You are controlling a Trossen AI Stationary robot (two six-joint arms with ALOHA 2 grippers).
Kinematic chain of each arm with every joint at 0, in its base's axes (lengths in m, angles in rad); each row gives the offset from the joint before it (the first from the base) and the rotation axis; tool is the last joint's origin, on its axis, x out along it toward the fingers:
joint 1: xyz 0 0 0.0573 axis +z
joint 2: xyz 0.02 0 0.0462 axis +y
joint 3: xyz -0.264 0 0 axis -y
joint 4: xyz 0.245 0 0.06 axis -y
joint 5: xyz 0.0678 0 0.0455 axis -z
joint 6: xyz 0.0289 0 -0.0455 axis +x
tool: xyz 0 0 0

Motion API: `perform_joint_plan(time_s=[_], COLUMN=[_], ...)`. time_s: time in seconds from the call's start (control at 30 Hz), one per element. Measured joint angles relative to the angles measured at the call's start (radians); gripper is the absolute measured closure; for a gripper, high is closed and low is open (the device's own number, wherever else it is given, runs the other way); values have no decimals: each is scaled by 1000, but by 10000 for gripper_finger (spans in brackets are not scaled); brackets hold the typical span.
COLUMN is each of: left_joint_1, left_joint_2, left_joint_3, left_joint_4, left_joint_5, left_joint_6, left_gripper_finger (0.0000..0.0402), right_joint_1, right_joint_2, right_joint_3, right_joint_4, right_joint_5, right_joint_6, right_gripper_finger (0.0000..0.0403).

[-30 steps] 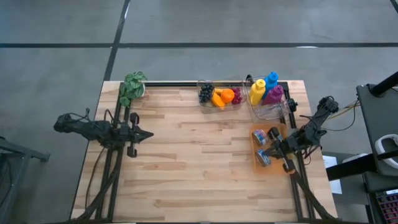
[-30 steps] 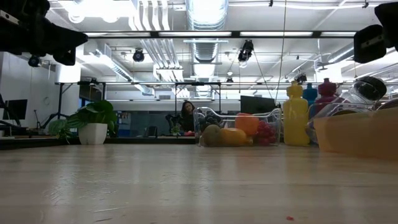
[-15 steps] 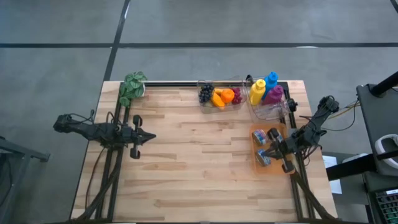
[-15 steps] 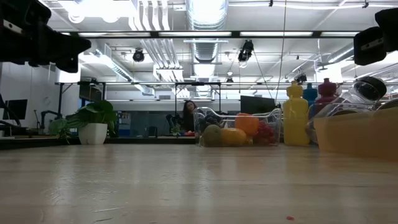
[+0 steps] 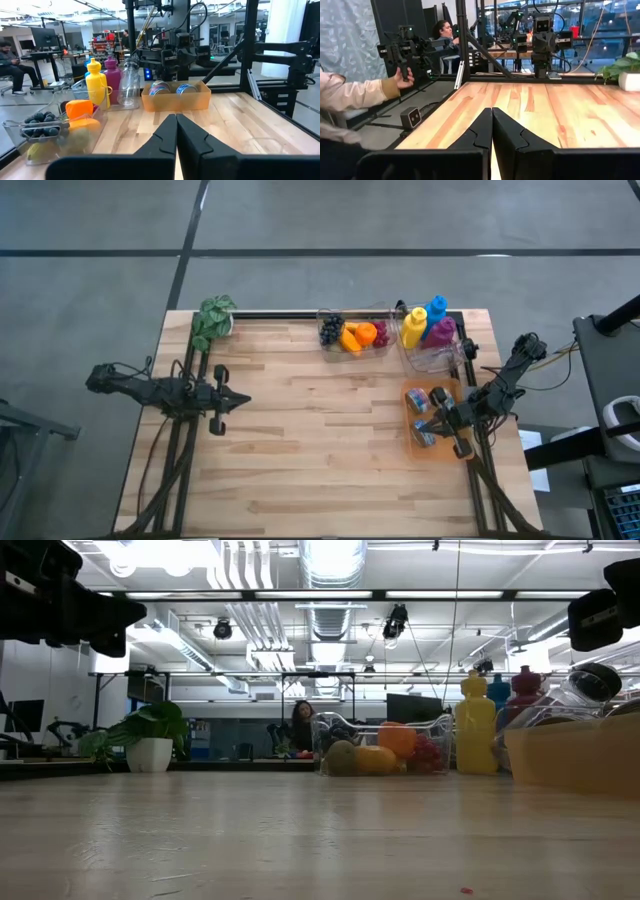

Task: Pick & Place Food Item
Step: Return to Home Position

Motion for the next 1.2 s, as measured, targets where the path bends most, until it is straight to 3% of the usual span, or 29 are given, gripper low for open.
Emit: perform_joint_plan(time_s=[1.2], left_joint_1=[0], left_joint_2=[0], left_joint_3=[0], left_joint_4=[-2], left_joint_5=[0], left_joint_6=[-3], left_gripper_finger=[391], right_joint_1=[0], right_joint_2=[-1], right_joint_3=[0], right_joint_4=[0], right_joint_5=[1], right_joint_6=[10], right_gripper_finger=[394])
